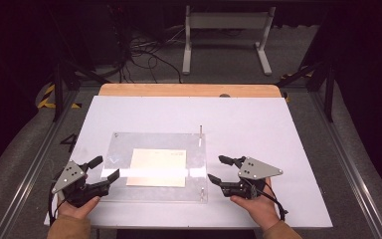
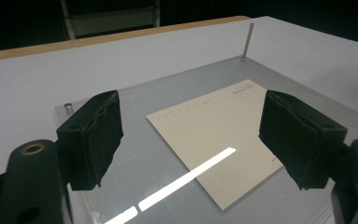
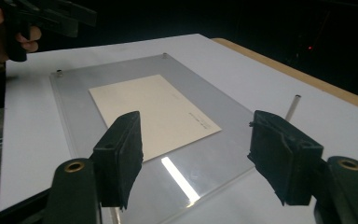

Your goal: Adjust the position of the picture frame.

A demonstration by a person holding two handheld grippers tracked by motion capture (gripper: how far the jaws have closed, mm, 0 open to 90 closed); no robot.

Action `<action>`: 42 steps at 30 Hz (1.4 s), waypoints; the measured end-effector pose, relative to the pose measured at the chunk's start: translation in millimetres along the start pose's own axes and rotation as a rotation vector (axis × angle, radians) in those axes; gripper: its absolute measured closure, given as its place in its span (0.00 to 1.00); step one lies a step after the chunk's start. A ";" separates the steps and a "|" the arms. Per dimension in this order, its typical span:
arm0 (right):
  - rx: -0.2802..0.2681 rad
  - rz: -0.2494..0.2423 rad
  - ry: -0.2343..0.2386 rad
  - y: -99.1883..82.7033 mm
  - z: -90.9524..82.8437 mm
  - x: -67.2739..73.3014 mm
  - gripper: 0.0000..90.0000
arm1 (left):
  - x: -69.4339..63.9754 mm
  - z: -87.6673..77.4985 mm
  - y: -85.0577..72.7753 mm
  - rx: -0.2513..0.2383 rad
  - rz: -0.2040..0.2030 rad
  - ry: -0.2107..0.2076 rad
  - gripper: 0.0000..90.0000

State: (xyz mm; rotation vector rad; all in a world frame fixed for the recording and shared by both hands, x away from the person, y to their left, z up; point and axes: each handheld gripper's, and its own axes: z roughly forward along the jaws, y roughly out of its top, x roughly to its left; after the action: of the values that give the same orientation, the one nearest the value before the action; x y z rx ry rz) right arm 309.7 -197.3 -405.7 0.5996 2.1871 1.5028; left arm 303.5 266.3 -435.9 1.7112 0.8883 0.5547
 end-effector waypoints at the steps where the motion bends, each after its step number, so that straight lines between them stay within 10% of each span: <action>1: 0.007 0.014 0.013 0.6 1.1 1.8 0.40 | 0.0 0.1 0.0 0.002 -0.001 0.000 0.24; 17: 0.149 0.025 0.178 -11.4 21.9 17.5 0.53 | 1.5 -0.6 -1.0 0.008 -0.003 0.001 0.24; 38: 0.279 0.009 0.256 -27.4 40.3 27.5 0.71 | 3.1 1.5 -3.6 0.017 -0.017 0.000 0.24; 42: 0.305 0.005 0.227 -25.9 40.5 29.3 0.87 | 3.2 2.1 -3.9 0.018 -0.019 0.002 0.24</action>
State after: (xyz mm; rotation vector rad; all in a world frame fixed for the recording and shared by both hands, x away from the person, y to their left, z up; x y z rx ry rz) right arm 305.5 -158.4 -446.2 0.5500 2.6193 1.3026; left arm 305.9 268.1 -440.5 1.7173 0.9124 0.5370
